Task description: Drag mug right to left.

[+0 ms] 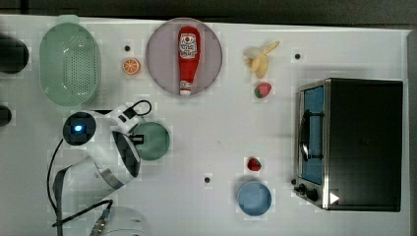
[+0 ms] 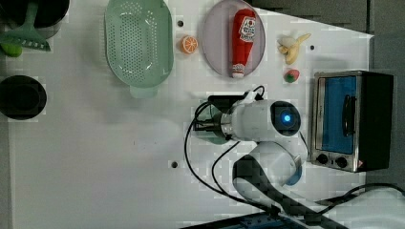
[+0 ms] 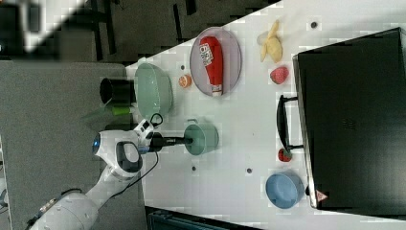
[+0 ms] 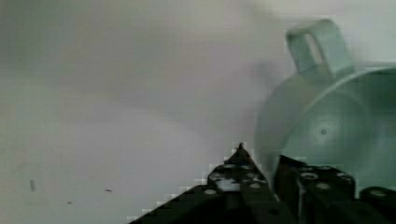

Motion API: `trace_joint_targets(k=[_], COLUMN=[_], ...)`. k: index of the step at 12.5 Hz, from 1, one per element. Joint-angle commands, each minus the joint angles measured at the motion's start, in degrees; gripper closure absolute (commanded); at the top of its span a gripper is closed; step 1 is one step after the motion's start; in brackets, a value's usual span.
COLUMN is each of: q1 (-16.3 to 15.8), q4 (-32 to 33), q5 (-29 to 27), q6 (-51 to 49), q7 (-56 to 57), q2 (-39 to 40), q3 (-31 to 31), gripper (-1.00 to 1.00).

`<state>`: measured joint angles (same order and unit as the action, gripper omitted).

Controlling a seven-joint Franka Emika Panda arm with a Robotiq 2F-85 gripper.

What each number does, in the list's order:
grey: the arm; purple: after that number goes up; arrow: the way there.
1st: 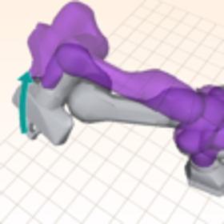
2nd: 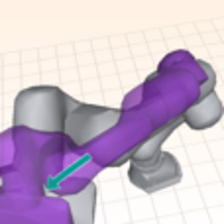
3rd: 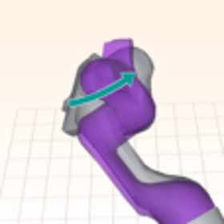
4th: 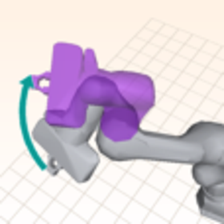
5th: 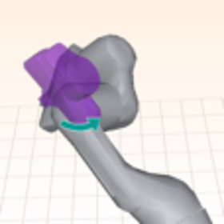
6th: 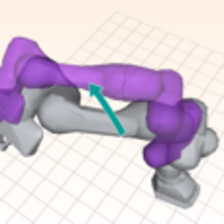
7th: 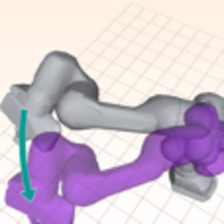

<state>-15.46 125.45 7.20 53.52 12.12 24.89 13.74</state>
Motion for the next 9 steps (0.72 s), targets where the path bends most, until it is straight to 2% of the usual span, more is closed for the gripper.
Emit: trace_joint_targets(k=[1, 9], q1=[-4.22, -10.11], q4=[-4.19, -10.8], q5=[-0.05, -0.08], q6=[-0.05, -0.66], q7=[-7.67, -12.26], q2=[1.9, 5.6], q3=[0.22, 0.29], gripper=[0.65, 0.65])
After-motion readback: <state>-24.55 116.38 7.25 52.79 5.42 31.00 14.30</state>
